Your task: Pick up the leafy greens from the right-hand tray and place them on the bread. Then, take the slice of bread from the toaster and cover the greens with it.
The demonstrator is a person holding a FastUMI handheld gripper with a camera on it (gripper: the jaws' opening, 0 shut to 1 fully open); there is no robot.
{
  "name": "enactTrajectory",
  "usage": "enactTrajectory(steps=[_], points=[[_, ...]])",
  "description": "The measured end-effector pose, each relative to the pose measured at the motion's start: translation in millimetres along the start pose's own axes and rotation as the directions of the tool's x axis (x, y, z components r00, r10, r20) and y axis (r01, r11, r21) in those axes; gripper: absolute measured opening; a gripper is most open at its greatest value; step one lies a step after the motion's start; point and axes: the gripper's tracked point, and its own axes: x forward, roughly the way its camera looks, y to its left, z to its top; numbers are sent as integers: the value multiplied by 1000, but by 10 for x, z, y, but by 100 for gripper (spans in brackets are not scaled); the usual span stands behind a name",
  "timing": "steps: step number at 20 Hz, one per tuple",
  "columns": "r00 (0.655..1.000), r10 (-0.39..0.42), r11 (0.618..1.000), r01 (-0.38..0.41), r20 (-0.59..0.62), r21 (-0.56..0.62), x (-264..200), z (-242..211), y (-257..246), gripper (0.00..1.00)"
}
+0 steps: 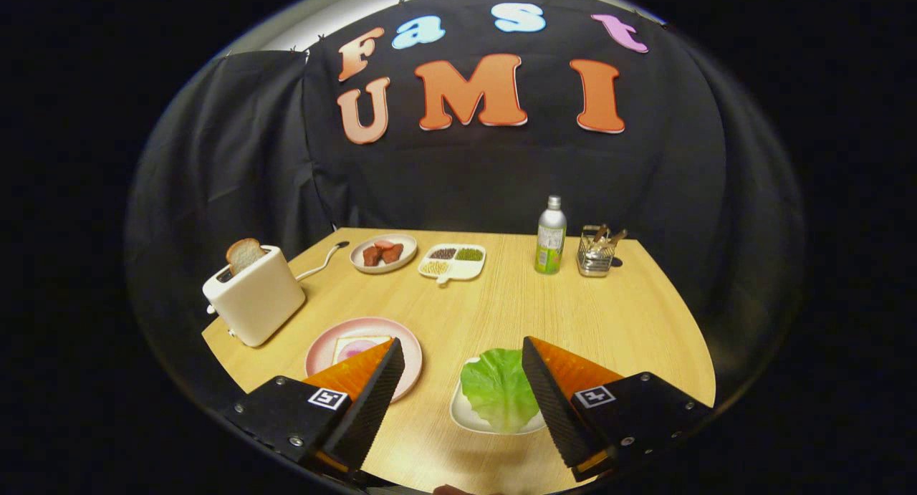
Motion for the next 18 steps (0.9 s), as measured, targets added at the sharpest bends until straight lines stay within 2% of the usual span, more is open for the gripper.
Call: enactTrajectory(steps=[5,11,18], points=[[982,7,1000,-4,-188,17,367,-340,-168,98],[933,5,1000,-8,-360,-8,588,-703,-233,98],[878,-30,998,1,-479,-62,753,-989,-352,97]])
